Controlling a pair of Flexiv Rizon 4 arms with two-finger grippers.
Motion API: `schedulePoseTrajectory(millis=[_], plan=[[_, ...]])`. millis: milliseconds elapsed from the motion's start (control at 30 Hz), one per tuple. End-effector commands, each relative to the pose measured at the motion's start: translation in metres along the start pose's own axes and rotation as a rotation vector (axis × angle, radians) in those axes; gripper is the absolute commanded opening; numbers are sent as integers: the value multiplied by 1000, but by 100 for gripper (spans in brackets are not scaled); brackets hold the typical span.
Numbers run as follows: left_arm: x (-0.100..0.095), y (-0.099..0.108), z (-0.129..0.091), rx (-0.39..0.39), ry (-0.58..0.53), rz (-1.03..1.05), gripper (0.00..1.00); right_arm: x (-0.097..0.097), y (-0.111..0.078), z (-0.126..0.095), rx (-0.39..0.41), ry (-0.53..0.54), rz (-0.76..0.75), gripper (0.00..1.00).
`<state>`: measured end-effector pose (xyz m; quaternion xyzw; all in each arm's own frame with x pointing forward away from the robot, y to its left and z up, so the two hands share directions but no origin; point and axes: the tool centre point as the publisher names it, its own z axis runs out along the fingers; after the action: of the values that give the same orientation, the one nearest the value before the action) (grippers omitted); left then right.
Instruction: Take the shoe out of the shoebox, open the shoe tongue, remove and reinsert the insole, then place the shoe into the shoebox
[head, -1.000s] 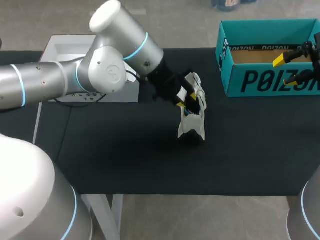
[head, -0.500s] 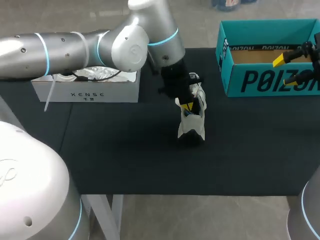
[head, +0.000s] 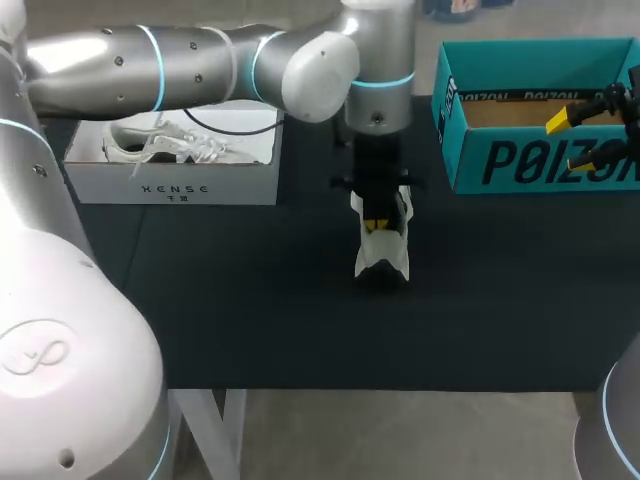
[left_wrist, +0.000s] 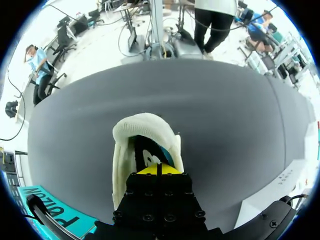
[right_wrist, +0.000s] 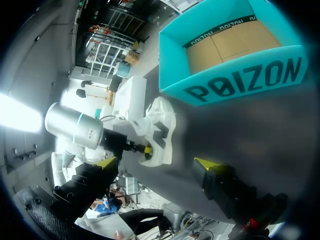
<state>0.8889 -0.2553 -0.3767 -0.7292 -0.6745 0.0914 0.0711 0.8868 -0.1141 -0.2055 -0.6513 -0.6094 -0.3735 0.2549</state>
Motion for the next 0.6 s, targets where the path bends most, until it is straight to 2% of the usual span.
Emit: schedulePoseTrajectory(millis=[33,100,200,300,467,567,600], plan=[[-3,7,8,-21,24,-13,0,0,0,0,1,-3,1,100],[-3,11,2,-77,14,-22,0,0,0,0,1,-3,1,100],[-3,14,-12,-115,12,-23,0,0,0,0,1,-3,1,100],[-1,15,-22,-160,64,-14,0,0,0,0,1,-3,1,100],[-1,17,-19,-196,142,2,0,0,0,0,1,-3,1,100],[-2,16,-9,-171,172,11,0,0,0,0,1,-3,1,100],[-1,15,-6,-132,186,17,0,0,0,0,1,-3,1,100]])
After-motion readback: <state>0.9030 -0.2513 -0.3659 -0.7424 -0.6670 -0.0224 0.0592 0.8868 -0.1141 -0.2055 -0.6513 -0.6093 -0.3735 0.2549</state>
